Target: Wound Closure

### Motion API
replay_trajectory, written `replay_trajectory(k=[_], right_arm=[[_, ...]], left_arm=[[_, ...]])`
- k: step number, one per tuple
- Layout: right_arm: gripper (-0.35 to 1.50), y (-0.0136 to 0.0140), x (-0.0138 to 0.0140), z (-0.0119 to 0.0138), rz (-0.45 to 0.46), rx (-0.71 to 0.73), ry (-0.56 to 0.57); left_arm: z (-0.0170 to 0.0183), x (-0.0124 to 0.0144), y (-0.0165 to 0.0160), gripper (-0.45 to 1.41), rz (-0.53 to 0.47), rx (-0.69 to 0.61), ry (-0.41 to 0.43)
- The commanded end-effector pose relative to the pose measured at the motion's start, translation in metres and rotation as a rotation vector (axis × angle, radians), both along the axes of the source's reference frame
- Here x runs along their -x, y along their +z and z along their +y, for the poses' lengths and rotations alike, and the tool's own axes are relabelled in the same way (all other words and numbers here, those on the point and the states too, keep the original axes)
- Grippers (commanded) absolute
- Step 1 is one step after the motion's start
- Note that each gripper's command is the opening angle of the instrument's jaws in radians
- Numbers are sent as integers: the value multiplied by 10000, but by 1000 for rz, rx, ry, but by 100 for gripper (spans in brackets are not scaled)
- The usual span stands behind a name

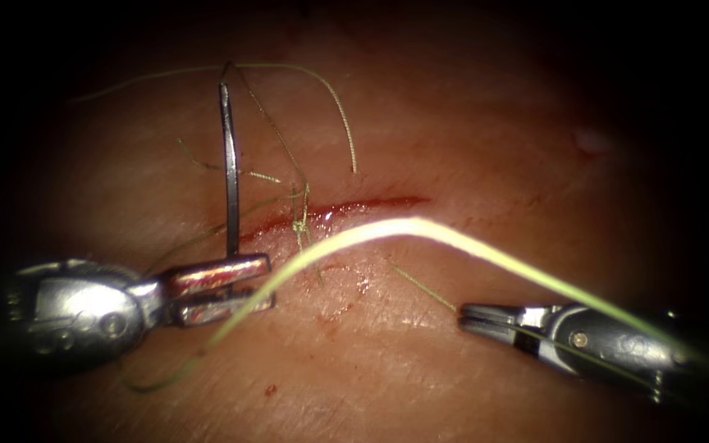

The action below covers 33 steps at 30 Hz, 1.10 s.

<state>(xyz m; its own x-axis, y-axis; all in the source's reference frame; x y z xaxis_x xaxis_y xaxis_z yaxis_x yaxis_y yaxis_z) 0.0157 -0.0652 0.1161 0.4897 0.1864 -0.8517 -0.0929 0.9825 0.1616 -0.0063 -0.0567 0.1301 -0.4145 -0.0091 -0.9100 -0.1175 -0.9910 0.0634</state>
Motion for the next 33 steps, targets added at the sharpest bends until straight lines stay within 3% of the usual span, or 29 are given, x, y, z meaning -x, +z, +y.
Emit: replay_trajectory(k=[1,12,33], right_arm=[[-35,-1,12,-11,-5,2,-7],[-35,-28,72,-52,-45,33,12],[-35,-52,95,-86,-47,5,-60]], left_arm=[[2,3,7,-45,-1,2,0],[1,3,8,-45,0,3,0],[-2,5,8,-45,3,4,0]])
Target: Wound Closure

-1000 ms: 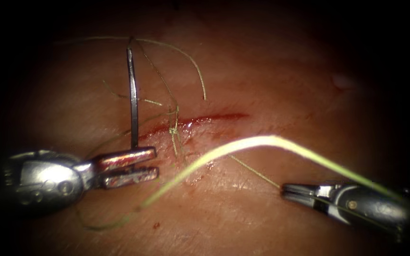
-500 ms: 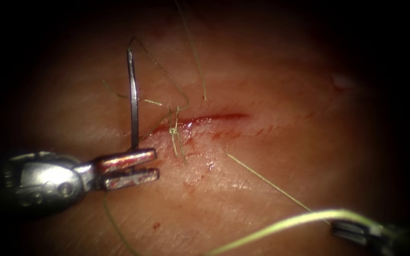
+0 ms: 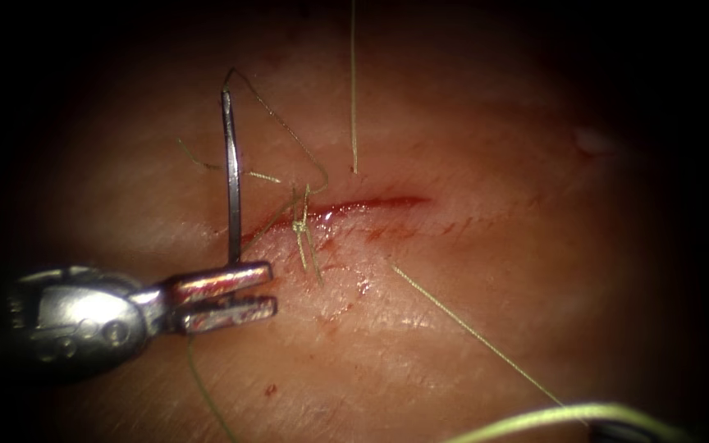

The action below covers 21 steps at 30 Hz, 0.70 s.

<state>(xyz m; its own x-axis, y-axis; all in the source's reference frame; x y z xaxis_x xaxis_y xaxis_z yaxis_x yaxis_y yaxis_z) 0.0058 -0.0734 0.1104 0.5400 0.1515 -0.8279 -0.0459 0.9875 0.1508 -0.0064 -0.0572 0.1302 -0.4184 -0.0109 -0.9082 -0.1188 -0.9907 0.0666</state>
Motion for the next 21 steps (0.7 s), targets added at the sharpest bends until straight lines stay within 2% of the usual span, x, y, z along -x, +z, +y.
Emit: replay_trajectory(k=[1,11,21], right_arm=[[-35,2,-2,-7,2,-3,-10],[-35,-11,20,-27,1,-28,-32],[-35,-16,26,-54,-4,-64,-94]], left_arm=[[2,3,7,-45,-1,1,1],[2,3,7,-45,-1,1,1],[1,3,6,-45,2,1,2]])
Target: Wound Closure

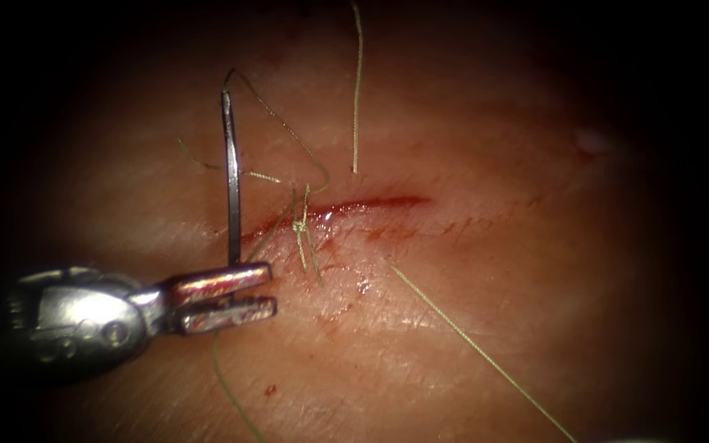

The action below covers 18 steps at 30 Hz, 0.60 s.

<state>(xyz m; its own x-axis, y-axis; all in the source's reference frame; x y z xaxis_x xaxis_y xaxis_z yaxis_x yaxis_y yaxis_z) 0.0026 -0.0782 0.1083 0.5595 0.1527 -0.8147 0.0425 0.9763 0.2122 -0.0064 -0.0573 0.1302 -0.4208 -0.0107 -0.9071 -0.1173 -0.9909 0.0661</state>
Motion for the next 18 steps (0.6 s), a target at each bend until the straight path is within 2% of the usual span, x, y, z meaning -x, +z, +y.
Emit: replay_trajectory(k=[1,14,18], right_arm=[[-35,4,-5,-8,1,-1,-6],[-35,3,-2,-15,3,-17,-11],[-35,3,3,-27,-10,-40,-48]], left_arm=[[2,3,6,-45,-1,1,1],[-2,2,5,-45,-1,3,1],[-3,1,6,-45,-1,4,2]])
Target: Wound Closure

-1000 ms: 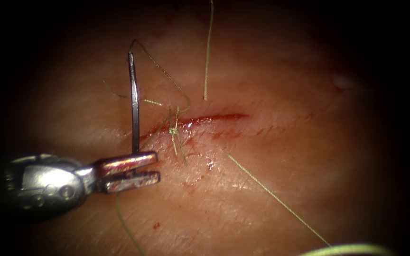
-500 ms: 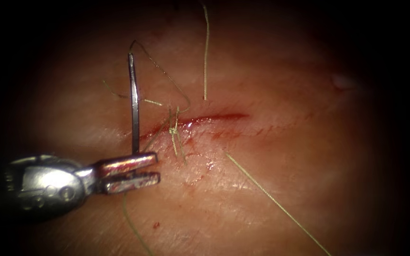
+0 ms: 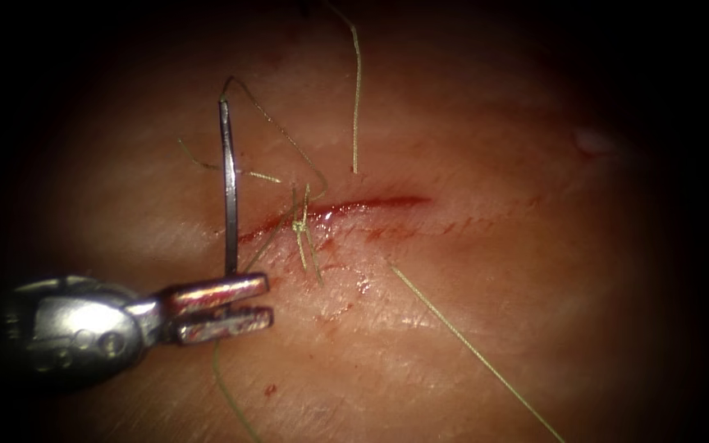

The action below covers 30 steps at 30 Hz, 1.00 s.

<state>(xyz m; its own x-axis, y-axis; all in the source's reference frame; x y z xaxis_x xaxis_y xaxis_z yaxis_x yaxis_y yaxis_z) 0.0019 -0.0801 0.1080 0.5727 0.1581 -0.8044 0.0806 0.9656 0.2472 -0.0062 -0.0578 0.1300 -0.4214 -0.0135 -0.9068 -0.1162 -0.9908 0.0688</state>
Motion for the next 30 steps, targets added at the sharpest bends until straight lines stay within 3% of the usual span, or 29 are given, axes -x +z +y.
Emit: replay_trajectory(k=[1,3,4,5,6,7,10,12,13,15,16,19,23,24,25,28,30], right_arm=[[-35,6,-4,-10,-5,-4,-13],[-35,4,-2,-14,-2,-9,-16],[12,2,-1,-13,-3,-11,-16],[79,0,0,-8,-12,-7,-6],[109,-2,2,-3,-24,3,13],[121,-5,5,5,-37,14,34],[130,-10,11,28,-71,32,85],[135,-16,22,70,-86,80,75],[135,-16,22,70,-86,80,75],[138,-20,29,114,-121,138,66],[138,-20,29,114,-121,138,66],[131,-16,19,168,-134,151,98],[138,17,-28,210,-88,180,250],[138,17,-28,210,-88,180,250],[141,33,-50,214,-76,184,275],[140,51,-75,215,-52,183,281],[138,74,-107,209,-19,184,278]], left_arm=[[2,3,7,-45,-2,2,1],[2,3,7,-45,-2,2,1],[2,3,7,-45,-2,2,1],[2,3,7,-45,-2,2,1],[2,3,7,-45,-2,2,1],[2,3,7,-45,-2,2,1],[2,3,7,-45,-2,1,1],[3,3,7,-45,-2,1,1],[3,3,7,-45,-2,1,1],[3,3,7,-45,-2,1,1],[3,3,7,-45,-2,1,1],[3,2,8,-45,-3,1,2],[3,2,8,-45,-3,1,2],[3,2,8,-45,-3,1,2],[3,2,8,-45,-3,1,2],[3,2,8,-45,-3,1,3],[4,2,8,-45,-1,0,4]])
